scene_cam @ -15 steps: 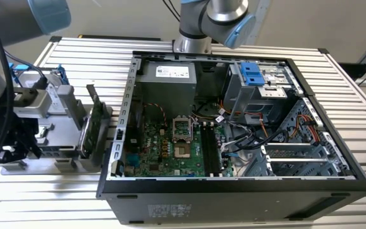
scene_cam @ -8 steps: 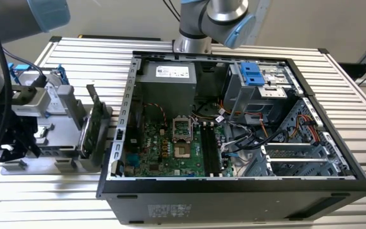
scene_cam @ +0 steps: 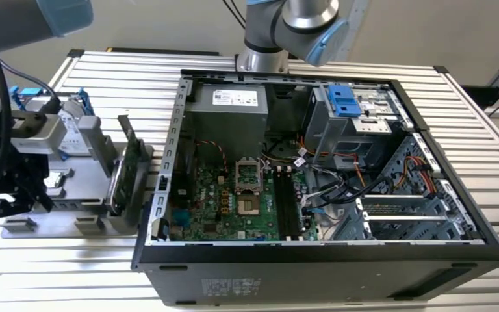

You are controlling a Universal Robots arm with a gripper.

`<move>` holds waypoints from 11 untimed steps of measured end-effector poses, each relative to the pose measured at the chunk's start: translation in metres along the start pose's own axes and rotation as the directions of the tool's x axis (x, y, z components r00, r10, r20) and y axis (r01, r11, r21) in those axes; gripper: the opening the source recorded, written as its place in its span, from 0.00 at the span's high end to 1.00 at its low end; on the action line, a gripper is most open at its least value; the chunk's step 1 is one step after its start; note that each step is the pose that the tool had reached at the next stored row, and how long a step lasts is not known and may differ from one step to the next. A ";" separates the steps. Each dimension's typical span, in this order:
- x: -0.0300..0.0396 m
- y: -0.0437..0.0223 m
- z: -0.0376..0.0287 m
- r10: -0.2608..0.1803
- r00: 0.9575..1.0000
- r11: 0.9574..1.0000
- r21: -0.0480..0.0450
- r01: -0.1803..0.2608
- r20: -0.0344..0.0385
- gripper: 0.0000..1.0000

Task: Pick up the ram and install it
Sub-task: 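Pick up the ram and move it above insertion slot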

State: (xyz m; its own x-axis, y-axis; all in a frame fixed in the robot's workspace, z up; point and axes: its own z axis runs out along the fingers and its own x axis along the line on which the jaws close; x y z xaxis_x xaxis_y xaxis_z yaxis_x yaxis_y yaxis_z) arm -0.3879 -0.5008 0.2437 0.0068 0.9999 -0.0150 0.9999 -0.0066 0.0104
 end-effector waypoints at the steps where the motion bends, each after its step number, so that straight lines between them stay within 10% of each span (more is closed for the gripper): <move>1: 0.0000 0.0000 -0.0011 0.000 1.000 1.000 0.000 0.000 0.000 1.00; 11: -0.0002 0.0002 -0.0121 0.000 1.000 1.000 0.000 0.000 0.000 1.00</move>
State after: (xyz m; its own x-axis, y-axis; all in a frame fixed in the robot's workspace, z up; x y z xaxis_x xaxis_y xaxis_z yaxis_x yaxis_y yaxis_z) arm -0.3878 -0.5009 0.2559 0.0066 0.9999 -0.0150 0.9999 -0.0065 0.0105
